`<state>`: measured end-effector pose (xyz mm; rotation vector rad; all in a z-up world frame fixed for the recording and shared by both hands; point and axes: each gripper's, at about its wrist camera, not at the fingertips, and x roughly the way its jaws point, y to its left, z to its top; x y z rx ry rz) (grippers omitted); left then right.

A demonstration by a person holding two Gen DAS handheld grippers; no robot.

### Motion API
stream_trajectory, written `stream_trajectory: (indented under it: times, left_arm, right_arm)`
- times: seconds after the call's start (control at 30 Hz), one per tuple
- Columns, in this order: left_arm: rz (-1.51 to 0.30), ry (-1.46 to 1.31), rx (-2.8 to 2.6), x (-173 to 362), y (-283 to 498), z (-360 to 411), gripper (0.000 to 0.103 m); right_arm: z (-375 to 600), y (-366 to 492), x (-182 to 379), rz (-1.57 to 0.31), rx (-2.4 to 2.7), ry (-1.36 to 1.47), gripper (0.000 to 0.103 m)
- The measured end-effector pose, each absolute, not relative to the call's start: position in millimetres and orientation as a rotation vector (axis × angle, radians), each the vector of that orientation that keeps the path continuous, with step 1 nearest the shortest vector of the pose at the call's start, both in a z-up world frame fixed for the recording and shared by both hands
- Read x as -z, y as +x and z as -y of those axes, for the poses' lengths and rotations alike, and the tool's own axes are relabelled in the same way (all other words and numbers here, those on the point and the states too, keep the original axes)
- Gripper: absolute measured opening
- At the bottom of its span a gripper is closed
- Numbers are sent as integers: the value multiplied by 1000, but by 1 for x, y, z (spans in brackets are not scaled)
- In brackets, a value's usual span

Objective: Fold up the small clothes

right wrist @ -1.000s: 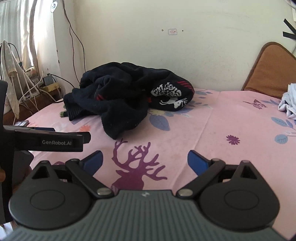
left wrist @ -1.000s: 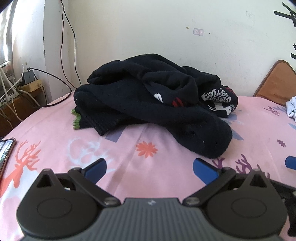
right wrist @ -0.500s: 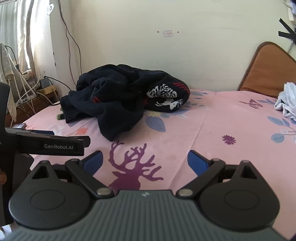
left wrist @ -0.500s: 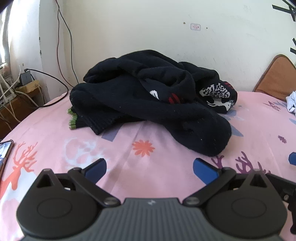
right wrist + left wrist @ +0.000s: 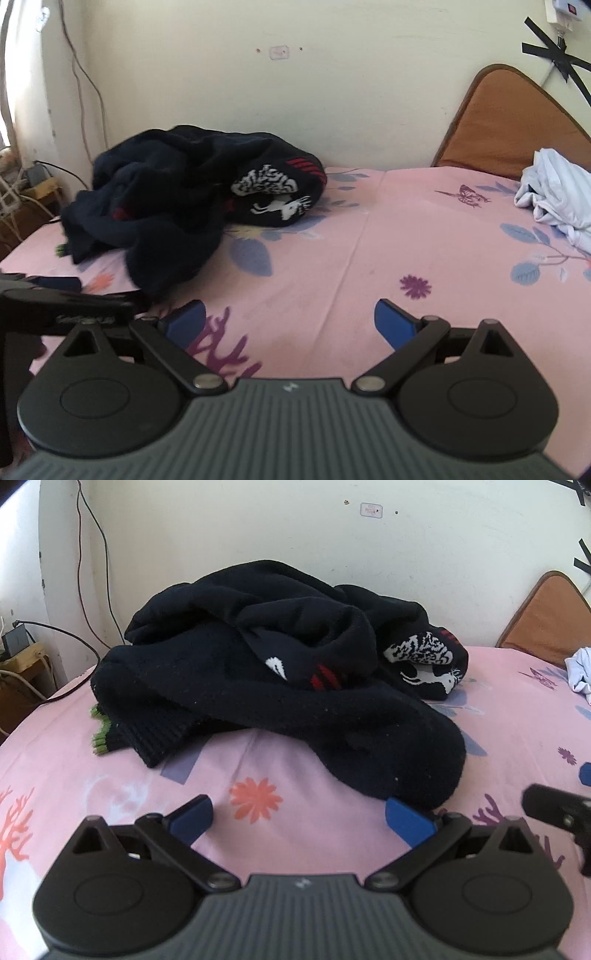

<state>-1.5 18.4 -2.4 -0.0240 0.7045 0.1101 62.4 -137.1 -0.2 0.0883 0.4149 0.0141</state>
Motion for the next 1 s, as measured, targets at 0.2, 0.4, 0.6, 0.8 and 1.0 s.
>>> stream_trajectory:
  times: [0.2,0.4,0.6,0.8,1.0]
  left_arm:
    - [-685,-22,-139,3,-7,-14,103]
    - [-686,-29,-136,3,-6,-16,103]
    - [-685,-28,-137,3,-6,-16,103]
    - [-685,-29,-137,3,-6,-16,103]
    - [-685,-29,-137,3,-6,-16,103]
  right_arm:
    - [136,76,4,-484,-8,89,100]
    - [140,74,4,-483,-22,125,101]
    - [142,73,3,-477,-38,151,103]
    - [140,74,4,-477,-30,145,103]
    - [141,75,4,-478,-24,142,103]
